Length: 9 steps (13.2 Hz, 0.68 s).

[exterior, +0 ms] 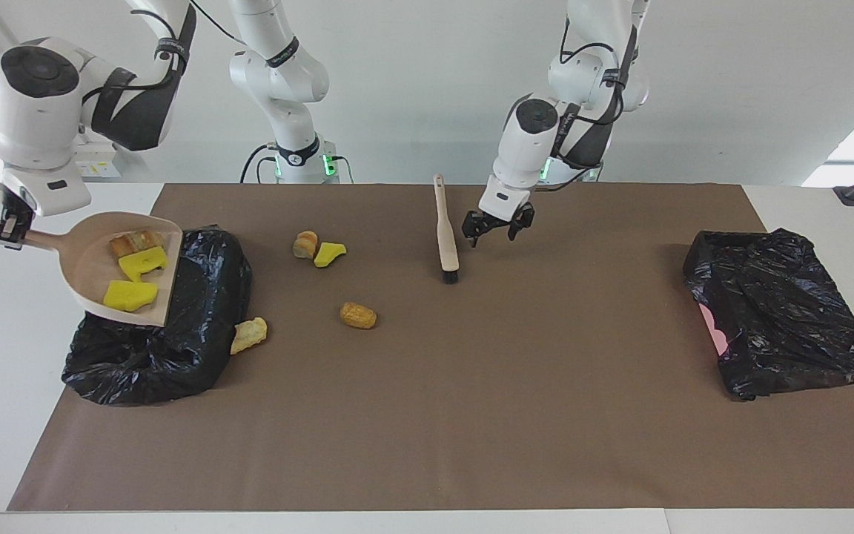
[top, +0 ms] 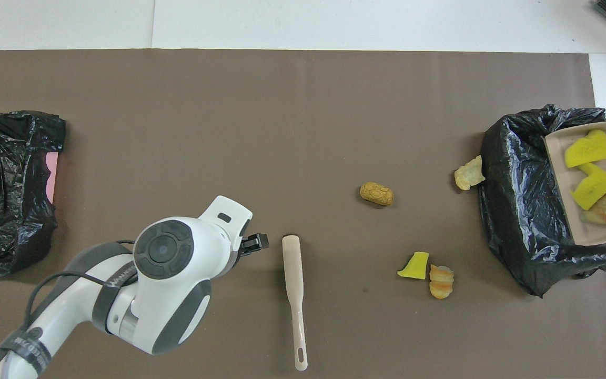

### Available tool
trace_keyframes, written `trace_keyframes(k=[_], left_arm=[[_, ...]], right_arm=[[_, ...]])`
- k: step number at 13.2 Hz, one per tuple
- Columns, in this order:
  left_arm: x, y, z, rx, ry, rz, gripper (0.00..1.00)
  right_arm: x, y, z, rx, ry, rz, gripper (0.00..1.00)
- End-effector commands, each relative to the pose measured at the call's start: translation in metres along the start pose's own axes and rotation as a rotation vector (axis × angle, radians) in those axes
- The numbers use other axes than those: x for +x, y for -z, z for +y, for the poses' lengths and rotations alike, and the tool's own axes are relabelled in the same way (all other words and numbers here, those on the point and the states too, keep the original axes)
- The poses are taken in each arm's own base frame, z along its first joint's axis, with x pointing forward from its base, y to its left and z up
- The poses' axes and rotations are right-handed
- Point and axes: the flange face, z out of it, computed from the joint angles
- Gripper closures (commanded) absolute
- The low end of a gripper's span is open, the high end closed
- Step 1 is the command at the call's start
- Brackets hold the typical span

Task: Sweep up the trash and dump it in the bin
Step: 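Tip the dustpan into the bag with the right gripper while the left gripper withdraws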

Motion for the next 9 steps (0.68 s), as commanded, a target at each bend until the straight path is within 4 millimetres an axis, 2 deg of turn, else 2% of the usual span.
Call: trace_keyframes(k=[1, 4, 9], left_arm=[[0.028, 0.011, -0.044, 0.040, -0.034, -0.027, 0.00], [0.066, 0.029, -0.109, 0.036, -0.069, -0.031, 0.00], [0.101, 0.049, -0.199, 0.025, -0.155, -0.032, 0.00]], right_arm=[[0.017, 0.004, -0.020, -0.059, 0.085, -0.114, 1.00], [0.011, 0.005, -0.023, -0.062, 0.075, -0.157, 1.00], [0.005, -0.001, -0.031, -0.043, 0.071, -0.156, 1.00]])
